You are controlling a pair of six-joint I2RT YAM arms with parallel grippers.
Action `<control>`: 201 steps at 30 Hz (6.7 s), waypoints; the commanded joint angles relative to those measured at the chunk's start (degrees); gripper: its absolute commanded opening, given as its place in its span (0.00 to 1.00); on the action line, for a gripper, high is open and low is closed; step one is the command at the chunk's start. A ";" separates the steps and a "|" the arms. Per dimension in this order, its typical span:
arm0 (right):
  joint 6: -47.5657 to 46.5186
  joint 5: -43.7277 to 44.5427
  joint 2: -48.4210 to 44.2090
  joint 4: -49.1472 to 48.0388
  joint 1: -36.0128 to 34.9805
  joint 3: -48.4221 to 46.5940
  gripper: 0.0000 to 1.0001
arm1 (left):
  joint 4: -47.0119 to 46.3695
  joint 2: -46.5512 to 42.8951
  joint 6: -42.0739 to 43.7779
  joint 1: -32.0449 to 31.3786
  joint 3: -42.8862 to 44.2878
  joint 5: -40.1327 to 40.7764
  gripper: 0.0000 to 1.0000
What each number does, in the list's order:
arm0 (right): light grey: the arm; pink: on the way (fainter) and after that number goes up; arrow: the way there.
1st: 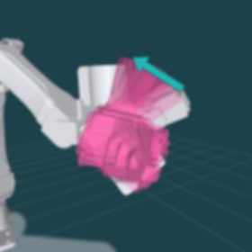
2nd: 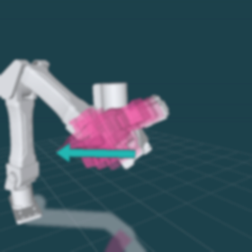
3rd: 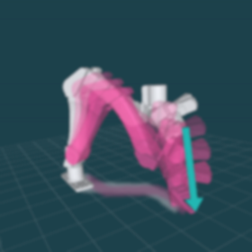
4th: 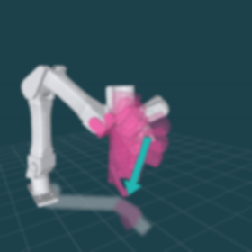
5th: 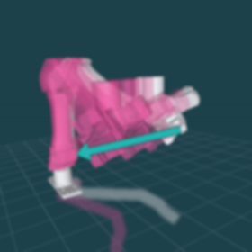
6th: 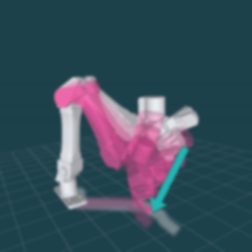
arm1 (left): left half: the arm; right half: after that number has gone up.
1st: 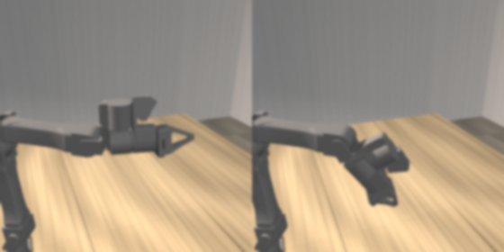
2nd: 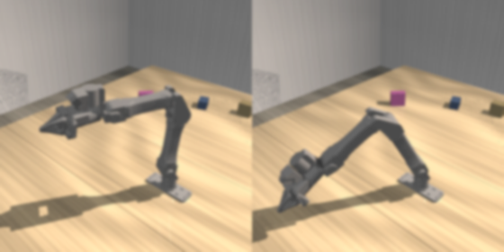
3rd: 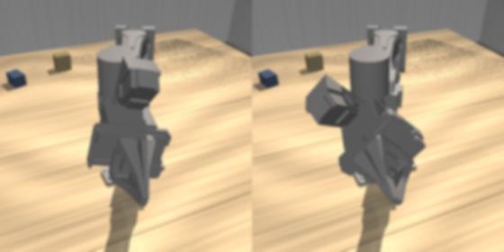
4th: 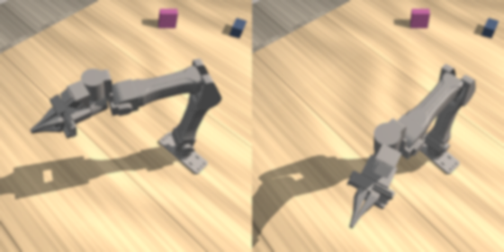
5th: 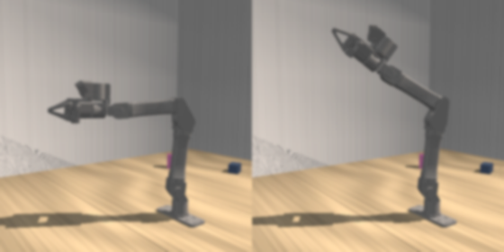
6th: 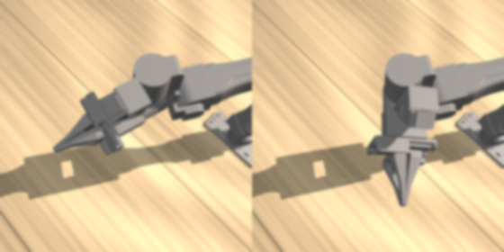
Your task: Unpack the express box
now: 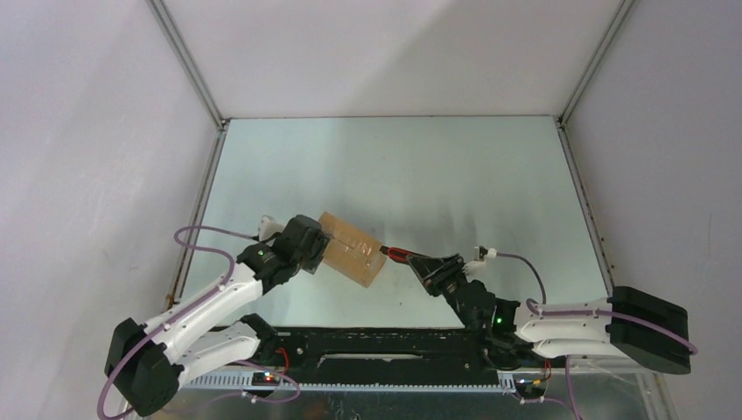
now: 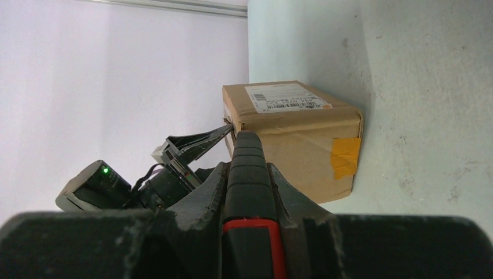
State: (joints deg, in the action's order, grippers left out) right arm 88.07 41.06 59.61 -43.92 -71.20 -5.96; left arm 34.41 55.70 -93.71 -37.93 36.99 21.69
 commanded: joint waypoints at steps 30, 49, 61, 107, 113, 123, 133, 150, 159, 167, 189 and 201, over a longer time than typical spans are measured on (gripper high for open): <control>-4.42 -11.39 -5.27 12.64 2.11 -0.76 0.00 | 2.50 -3.69 28.75 -3.52 9.53 -15.29 1.00; -6.29 -13.52 -3.94 11.88 1.84 -1.95 0.00 | -2.58 -8.35 -0.13 -11.15 -3.83 -5.68 0.83; -10.69 -16.24 -6.43 14.16 1.96 -2.25 0.00 | 6.60 -1.20 -1.80 -11.25 3.03 -6.22 0.68; -8.51 -23.64 -10.35 18.09 7.07 -2.69 0.00 | 16.02 -0.41 -13.89 -8.99 6.97 -0.50 0.00; -6.86 -23.50 -4.92 12.31 5.89 -2.41 0.00 | 13.87 0.86 -12.72 -9.05 6.95 -2.02 0.00; -5.50 -13.61 -15.70 13.89 5.23 0.87 0.00 | 16.16 1.10 -12.09 -9.07 8.36 -3.93 0.00; -7.83 -13.08 -14.49 8.28 6.85 0.04 0.00 | 13.68 0.94 -10.00 -9.01 8.43 -6.29 0.00; -8.86 -15.44 -11.97 2.80 7.21 0.15 0.00 | 8.71 2.68 -9.42 -9.02 6.90 -12.15 0.00; -8.71 -15.45 -12.76 1.18 7.38 1.44 0.00 | 8.21 2.98 -9.37 -9.07 6.33 -12.93 0.00; -8.59 -15.39 -13.53 1.84 7.47 1.54 0.00 | 8.03 2.99 -9.34 -9.08 5.68 -13.08 0.00; -7.92 -14.76 -16.20 4.77 7.48 2.62 0.00 | 8.64 2.62 -9.61 -9.07 5.21 -12.44 0.00; -8.26 -18.55 -9.52 -0.18 7.50 1.40 0.00 | 5.78 3.52 -8.81 -9.02 5.67 -14.33 0.00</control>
State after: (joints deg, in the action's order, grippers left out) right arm 79.53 25.15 47.59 -39.05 -63.46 -3.03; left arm 43.86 58.98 -102.98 -46.94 43.05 9.39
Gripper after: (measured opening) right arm 0.260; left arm 0.559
